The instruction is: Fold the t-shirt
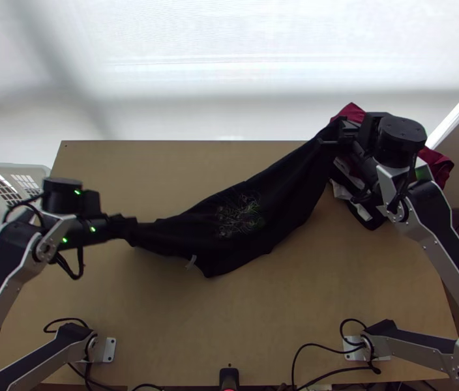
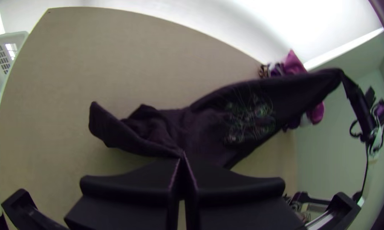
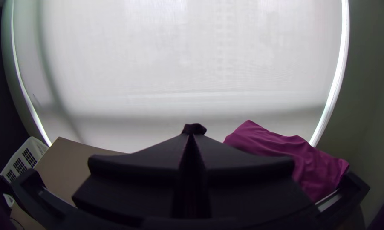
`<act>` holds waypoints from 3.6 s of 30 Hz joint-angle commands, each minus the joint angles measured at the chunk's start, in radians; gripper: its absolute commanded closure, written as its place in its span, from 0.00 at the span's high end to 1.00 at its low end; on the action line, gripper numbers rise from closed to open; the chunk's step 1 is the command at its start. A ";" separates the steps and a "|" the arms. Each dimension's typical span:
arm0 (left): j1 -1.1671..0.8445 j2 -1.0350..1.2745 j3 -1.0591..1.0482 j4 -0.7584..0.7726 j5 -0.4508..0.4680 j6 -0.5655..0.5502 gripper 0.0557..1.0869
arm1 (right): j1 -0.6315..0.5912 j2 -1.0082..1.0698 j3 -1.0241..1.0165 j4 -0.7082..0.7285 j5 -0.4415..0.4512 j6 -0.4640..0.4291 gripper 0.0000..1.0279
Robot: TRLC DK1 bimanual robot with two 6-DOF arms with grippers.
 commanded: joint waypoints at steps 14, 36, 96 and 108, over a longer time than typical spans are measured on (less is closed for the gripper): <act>-0.292 -0.038 -0.225 -0.105 0.111 0.159 0.04 | 0.038 -0.159 -0.117 -0.078 0.006 -0.014 0.03; -0.212 0.120 0.023 -0.050 0.204 0.256 0.77 | 0.078 -0.222 -0.247 -0.182 0.008 0.026 0.03; -0.108 0.584 -0.075 0.234 0.008 0.331 0.04 | 0.058 -0.226 -0.237 -0.049 0.008 0.017 0.03; 0.162 0.518 0.565 0.022 0.010 0.213 0.04 | 0.027 -0.243 -0.244 0.240 0.028 -0.112 0.03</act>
